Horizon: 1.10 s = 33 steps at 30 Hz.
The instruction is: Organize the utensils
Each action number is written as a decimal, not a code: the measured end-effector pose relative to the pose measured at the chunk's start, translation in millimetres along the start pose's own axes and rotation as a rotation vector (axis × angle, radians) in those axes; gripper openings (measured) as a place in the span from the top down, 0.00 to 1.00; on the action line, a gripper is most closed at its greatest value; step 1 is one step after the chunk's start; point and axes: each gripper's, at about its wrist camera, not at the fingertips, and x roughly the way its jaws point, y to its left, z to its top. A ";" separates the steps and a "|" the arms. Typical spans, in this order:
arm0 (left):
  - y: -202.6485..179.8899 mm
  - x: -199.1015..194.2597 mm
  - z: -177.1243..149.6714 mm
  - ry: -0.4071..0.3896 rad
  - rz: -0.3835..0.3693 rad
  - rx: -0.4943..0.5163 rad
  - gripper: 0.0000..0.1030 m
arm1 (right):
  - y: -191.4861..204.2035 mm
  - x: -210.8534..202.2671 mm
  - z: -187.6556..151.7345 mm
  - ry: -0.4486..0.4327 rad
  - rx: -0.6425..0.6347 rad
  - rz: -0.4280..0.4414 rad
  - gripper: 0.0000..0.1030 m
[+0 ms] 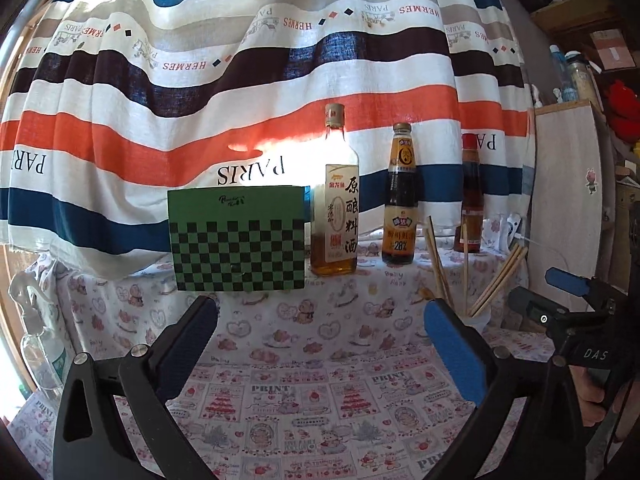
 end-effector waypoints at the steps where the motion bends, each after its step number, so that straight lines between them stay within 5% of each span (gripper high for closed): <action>1: -1.3 2.8 -6.3 0.001 0.004 0.011 0.00 | 0.7 6.4 -6.5 0.018 -0.001 -0.002 0.00; 14: 13.1 23.8 -53.9 0.054 0.082 -0.020 0.00 | 6.4 29.7 -43.1 0.063 -0.039 -0.065 0.00; 23: 20.0 45.1 -60.6 0.177 0.152 -0.062 0.00 | 1.9 37.5 -44.0 0.105 -0.013 -0.076 0.00; 33: 18.5 50.1 -61.0 0.198 0.102 -0.057 0.00 | -1.7 36.9 -44.1 0.104 0.007 -0.106 0.00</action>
